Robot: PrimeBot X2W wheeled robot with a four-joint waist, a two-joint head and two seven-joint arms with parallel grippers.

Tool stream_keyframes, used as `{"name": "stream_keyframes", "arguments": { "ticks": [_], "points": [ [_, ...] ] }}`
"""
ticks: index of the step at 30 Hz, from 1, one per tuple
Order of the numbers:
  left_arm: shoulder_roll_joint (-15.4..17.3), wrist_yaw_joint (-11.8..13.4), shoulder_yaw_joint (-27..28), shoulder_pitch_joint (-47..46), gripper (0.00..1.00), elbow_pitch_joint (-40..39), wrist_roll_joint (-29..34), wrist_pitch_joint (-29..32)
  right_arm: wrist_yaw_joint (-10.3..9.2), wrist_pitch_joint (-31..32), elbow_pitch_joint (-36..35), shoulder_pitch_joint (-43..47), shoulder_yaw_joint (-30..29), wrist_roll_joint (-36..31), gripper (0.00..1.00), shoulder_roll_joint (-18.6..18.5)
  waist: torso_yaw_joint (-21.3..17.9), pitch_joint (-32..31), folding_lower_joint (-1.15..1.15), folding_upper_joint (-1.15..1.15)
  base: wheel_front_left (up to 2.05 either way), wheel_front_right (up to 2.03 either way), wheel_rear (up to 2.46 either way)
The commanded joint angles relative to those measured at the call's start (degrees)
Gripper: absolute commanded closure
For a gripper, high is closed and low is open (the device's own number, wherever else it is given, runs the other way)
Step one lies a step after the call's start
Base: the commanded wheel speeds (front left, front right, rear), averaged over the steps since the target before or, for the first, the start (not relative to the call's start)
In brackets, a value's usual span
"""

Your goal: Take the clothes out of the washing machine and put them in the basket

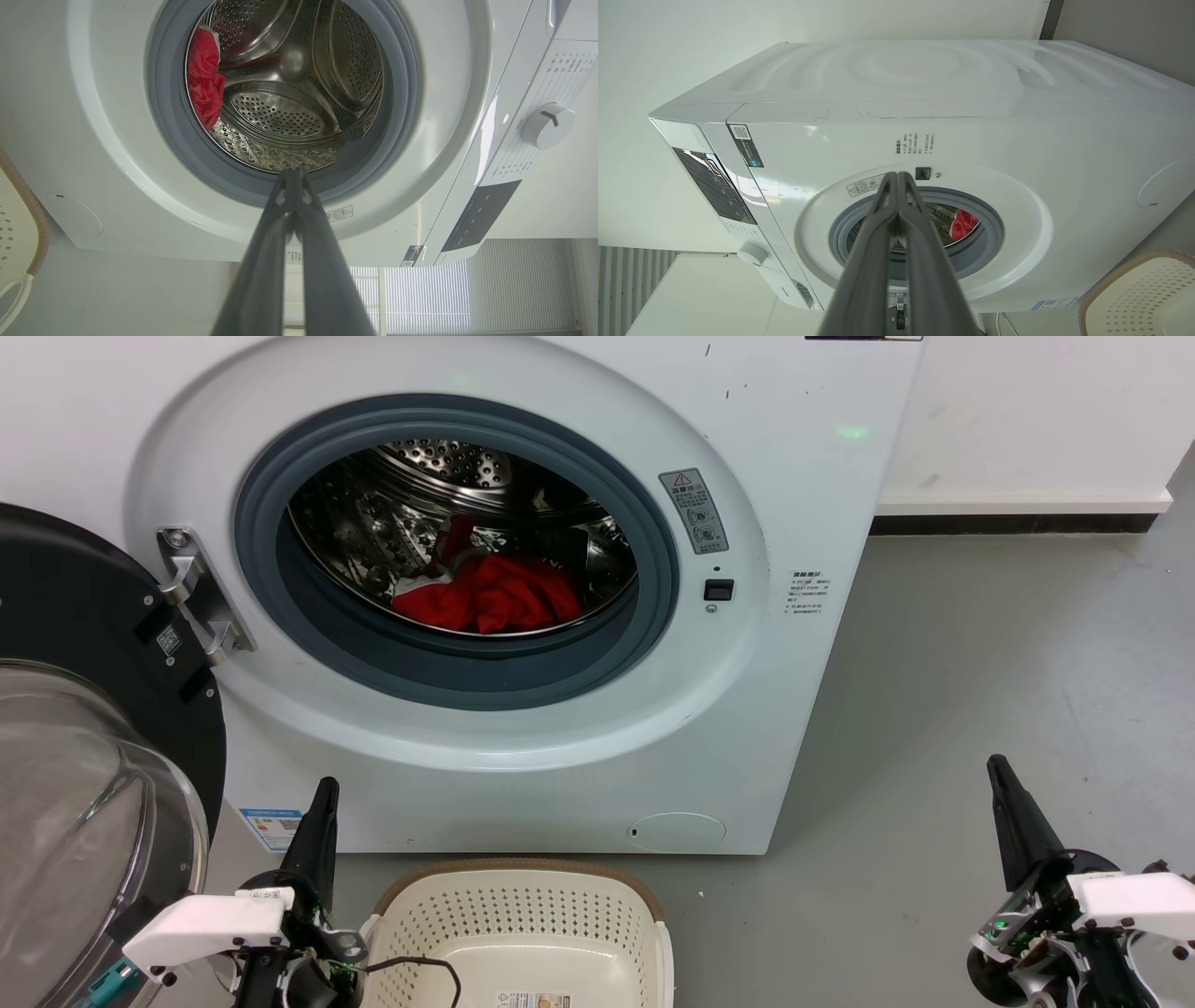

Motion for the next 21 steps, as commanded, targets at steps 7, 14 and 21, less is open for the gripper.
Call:
{"name": "stream_keyframes", "arguments": {
  "ticks": [7,14,21],
  "points": [
    [-0.1,-0.1,0.1,-0.3,1.00,-0.1,0.0,0.2,-0.02,0.0,0.1,-0.8,0.0,-0.2,1.00,0.2,0.0,0.0,0.00,0.00,0.00,0.00,0.00],
    [-0.1,-0.1,0.1,-0.3,1.00,-0.1,0.0,0.2,-0.02,0.0,0.1,-0.8,0.0,-0.2,1.00,0.2,0.0,0.0,0.00,0.00,0.00,0.00,0.00],
    [-0.1,-0.1,0.1,-0.3,1.00,-0.1,0.0,0.2,-0.02,0.0,0.1,-0.8,0.0,-0.2,1.00,0.2,0.0,0.0,0.00,0.00,0.00,0.00,0.00]
  ]
}}
